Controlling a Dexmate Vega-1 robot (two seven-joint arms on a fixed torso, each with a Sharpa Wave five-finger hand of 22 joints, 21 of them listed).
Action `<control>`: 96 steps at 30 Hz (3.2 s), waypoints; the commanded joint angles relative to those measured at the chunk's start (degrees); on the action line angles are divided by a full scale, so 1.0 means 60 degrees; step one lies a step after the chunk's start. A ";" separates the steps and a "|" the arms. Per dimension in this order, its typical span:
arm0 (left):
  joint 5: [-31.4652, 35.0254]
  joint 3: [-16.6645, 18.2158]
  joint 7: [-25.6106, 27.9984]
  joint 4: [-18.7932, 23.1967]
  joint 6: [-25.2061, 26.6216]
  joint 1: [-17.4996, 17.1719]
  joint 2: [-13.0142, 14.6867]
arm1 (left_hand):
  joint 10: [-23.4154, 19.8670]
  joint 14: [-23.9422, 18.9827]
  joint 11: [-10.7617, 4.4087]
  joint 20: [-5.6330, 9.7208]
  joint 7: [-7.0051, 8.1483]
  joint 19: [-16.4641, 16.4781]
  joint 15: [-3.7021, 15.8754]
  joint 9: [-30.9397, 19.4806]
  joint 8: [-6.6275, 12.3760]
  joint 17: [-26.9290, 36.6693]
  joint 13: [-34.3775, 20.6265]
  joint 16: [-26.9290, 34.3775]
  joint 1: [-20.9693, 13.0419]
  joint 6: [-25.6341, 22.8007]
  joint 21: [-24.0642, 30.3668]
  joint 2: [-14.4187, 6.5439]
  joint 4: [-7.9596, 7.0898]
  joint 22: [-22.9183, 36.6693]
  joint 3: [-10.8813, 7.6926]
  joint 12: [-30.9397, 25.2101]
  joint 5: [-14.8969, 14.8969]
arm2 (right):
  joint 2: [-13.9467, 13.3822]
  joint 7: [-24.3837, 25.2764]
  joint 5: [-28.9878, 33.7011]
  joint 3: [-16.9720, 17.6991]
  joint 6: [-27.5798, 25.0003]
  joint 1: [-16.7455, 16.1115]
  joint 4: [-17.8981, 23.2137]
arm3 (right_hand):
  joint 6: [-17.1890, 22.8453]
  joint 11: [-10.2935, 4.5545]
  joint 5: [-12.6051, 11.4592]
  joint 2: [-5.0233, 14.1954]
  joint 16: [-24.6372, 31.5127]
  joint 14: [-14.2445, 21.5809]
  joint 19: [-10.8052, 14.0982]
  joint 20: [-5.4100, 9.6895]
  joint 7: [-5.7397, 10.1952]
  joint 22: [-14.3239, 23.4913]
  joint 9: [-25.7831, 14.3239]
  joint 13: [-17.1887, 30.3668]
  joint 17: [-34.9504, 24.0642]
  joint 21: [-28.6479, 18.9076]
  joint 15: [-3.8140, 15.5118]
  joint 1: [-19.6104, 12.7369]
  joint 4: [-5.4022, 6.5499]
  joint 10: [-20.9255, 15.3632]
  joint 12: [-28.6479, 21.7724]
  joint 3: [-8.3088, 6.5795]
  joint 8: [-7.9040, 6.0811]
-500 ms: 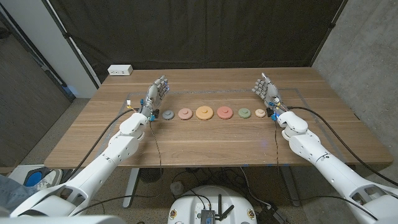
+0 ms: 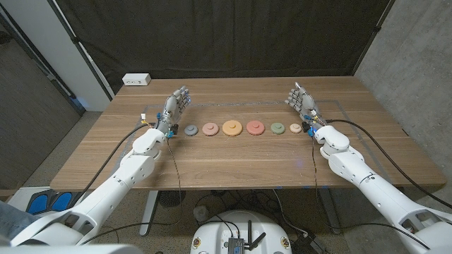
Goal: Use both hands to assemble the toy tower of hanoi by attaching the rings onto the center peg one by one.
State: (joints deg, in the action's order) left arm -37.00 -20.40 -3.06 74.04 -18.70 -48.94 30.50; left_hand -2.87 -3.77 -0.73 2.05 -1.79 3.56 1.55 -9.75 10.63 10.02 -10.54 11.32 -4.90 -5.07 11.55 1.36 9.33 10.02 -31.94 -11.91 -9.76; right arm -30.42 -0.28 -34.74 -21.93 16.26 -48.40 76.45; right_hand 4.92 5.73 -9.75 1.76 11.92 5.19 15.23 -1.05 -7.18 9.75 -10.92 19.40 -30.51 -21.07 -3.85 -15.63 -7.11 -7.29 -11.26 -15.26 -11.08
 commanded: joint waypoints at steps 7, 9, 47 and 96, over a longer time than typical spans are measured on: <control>0.0169 0.0101 0.0323 0.0243 -0.0063 -0.0222 0.0168 | -0.0345 -0.0674 -0.0111 0.0148 0.0150 0.0495 0.0026 -0.0056 0.0155 0.0039 -0.0019 0.0143 -0.0197 -0.0553 0.0151 -0.0045 -0.0005 0.0023 -0.0076 -0.0085 -0.0052 | -0.0112 0.0213 0.0204 -0.0043 -0.0159 -0.0019 0.0221 | 0.0027 0.0005 -0.0059 0.0167 0.0291 0.0638 0.0568 -0.0125 0.0051 0.0063 -0.0026 -0.0123 0.0056 -0.0105 0.0025 -0.0091 -0.0045 -0.0325 -0.0111 -0.0082 -0.0057; 0.0188 0.0092 0.0346 0.0249 -0.0056 -0.0217 0.0161 | -0.0396 -0.0936 -0.0143 0.0079 0.0163 0.0695 -0.0036 -0.0058 0.0113 0.0047 -0.0022 0.0196 -0.0205 -0.0546 0.0205 -0.0041 -0.0008 0.0032 -0.0074 -0.0082 -0.0050 | -0.0072 0.0136 0.0166 -0.0036 -0.0089 0.0020 0.0114 | 0.0032 -0.0090 -0.0060 0.0186 0.0379 0.0895 0.0822 -0.0106 0.0146 0.0069 -0.0027 -0.0183 0.0081 -0.0155 0.0138 -0.0107 -0.0065 -0.0397 -0.0122 -0.0084 -0.0062; 0.0510 -0.0017 0.1178 0.1434 0.0989 -0.0493 0.0532 | -0.0934 -0.5444 0.0133 -0.0435 0.0002 0.3497 0.0340 -0.0072 0.0051 0.0671 -0.0052 0.1545 -0.0067 -0.0617 0.1369 -0.0347 -0.0109 0.0540 0.0013 -0.0064 -0.0058 | 0.0007 0.0048 0.0180 -0.0074 0.0025 0.0097 -0.0144 | 0.0011 -0.0233 -0.0058 0.0311 0.1989 0.4904 0.3655 -0.0281 0.0854 0.0230 -0.0092 -0.0571 -0.0249 -0.0938 0.0513 -0.0117 -0.0097 -0.1208 -0.0379 0.0041 -0.0148; 0.1126 0.0277 0.2644 0.1573 0.0270 -0.1070 0.0086 | -0.3270 -0.8767 0.0357 0.0611 -0.0460 0.7176 0.1750 -0.0125 0.0079 0.4641 -0.0195 0.7129 -0.1978 -0.1855 0.5557 -0.0188 0.0107 0.4135 0.0775 -0.0118 -0.0074 | 0.0269 0.1317 0.0869 -0.0063 0.0208 0.0017 -0.0108 | 0.1715 -0.0611 -0.0152 0.0365 0.5971 0.9283 0.7583 0.1617 0.1033 0.2106 -0.0141 -0.0073 -0.3954 -0.4204 0.2732 -0.0440 -0.0308 -0.3113 -0.0927 -0.0028 -0.0418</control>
State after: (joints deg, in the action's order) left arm -31.99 -18.96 9.79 82.35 -17.39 -54.62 31.19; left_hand -20.84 -54.63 2.17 4.87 -4.70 45.08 7.61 -10.28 11.08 35.88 -11.35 51.17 -15.51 -15.29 42.33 0.13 9.89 32.41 -27.74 -12.03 -9.75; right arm -29.07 5.83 -30.90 -22.02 17.25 -48.30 75.66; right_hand 14.54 2.34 -10.41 4.09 46.58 60.24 59.25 7.61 -1.04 21.15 -11.61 18.47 -52.57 -44.84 10.03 -16.70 -8.71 -25.21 -16.35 -14.62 -13.18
